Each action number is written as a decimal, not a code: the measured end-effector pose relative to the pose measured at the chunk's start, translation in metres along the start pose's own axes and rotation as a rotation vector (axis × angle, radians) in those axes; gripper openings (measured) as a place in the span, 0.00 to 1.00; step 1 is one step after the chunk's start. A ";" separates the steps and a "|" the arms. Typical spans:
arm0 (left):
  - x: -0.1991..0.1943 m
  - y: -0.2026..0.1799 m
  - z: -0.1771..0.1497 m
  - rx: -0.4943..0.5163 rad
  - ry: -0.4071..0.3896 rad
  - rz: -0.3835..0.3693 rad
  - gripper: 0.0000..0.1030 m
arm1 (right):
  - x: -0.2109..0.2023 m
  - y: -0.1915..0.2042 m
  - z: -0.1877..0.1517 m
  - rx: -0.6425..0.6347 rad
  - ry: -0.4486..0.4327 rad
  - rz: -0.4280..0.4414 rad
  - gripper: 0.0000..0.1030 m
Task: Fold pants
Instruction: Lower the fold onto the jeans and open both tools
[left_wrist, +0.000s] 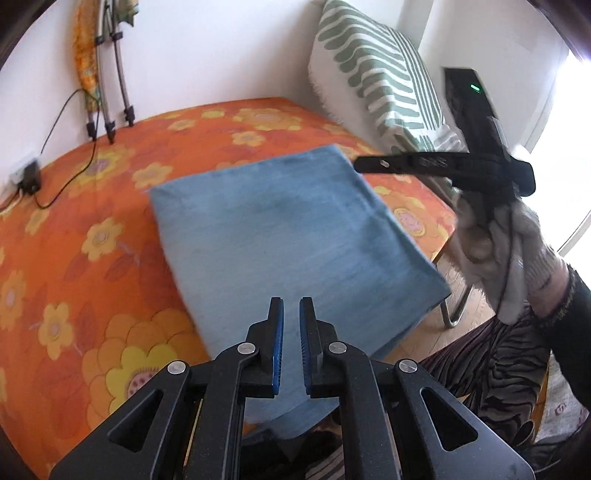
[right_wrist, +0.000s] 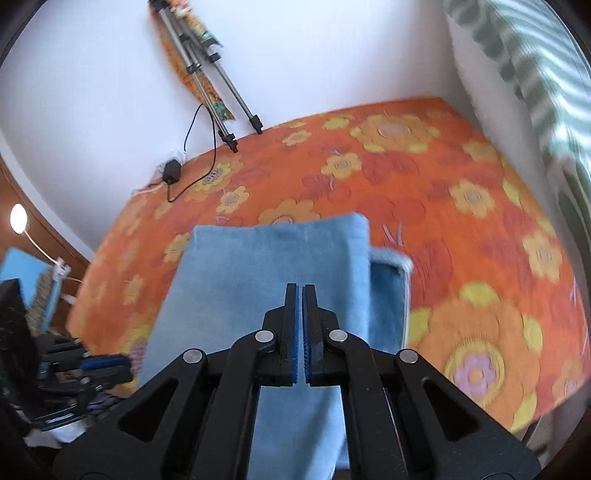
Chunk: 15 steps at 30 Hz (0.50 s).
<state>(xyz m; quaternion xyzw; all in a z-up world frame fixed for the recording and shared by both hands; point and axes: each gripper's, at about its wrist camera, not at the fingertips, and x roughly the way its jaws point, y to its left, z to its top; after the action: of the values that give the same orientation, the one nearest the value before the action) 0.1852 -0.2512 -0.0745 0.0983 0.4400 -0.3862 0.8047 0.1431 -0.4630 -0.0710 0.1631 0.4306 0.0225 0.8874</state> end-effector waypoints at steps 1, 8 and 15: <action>0.000 0.002 -0.004 0.003 0.002 0.004 0.07 | 0.006 0.002 0.002 -0.004 0.003 -0.003 0.04; -0.005 0.013 -0.012 0.004 -0.012 0.017 0.24 | 0.058 -0.020 0.020 0.072 0.095 -0.112 0.07; 0.010 0.039 0.004 -0.022 -0.035 0.064 0.45 | 0.051 -0.016 0.020 0.030 0.084 -0.180 0.35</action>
<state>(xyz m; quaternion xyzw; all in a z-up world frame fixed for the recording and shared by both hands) 0.2183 -0.2320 -0.0874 0.0967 0.4266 -0.3573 0.8252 0.1888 -0.4744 -0.1025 0.1358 0.4807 -0.0571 0.8644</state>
